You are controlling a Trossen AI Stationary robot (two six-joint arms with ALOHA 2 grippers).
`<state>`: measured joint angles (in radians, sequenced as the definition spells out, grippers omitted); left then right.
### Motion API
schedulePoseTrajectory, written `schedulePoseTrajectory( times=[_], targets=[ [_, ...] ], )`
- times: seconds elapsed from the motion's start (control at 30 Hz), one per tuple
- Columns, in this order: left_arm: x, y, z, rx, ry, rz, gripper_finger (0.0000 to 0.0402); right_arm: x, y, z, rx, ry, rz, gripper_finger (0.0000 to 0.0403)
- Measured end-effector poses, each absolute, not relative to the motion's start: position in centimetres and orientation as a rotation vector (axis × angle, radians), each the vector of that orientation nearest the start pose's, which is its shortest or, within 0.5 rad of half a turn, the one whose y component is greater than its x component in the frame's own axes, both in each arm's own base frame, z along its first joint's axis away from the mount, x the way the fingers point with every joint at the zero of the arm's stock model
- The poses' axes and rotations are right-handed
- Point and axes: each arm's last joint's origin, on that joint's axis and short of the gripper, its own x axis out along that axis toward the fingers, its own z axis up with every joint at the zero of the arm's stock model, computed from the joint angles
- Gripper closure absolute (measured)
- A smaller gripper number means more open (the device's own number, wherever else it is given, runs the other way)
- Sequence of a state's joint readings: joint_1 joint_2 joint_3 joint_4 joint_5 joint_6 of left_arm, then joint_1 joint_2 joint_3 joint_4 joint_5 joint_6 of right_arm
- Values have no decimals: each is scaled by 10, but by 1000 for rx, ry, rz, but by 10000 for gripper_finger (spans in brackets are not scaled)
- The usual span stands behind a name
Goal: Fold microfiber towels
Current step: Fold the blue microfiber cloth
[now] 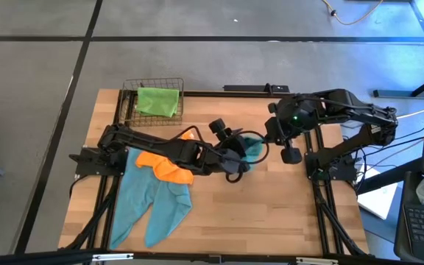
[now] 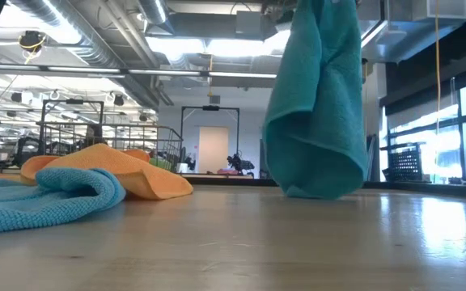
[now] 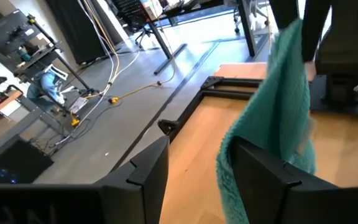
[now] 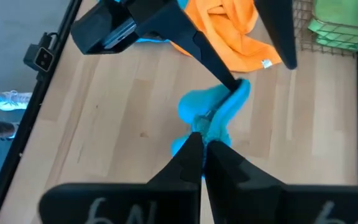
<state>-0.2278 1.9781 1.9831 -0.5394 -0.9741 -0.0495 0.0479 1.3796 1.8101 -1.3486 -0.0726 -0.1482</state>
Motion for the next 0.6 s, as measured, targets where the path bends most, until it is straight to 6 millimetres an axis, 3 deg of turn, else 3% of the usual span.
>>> schedulePoseTrajectory(
  times=[0.4,0.6],
  targets=[
    [439,-64,366,260,428,745,238,232,15,445,-122,847,217,391],
    [440,-55,357,165,484,682,238,234,15,447,-123,826,216,391]
  ],
)
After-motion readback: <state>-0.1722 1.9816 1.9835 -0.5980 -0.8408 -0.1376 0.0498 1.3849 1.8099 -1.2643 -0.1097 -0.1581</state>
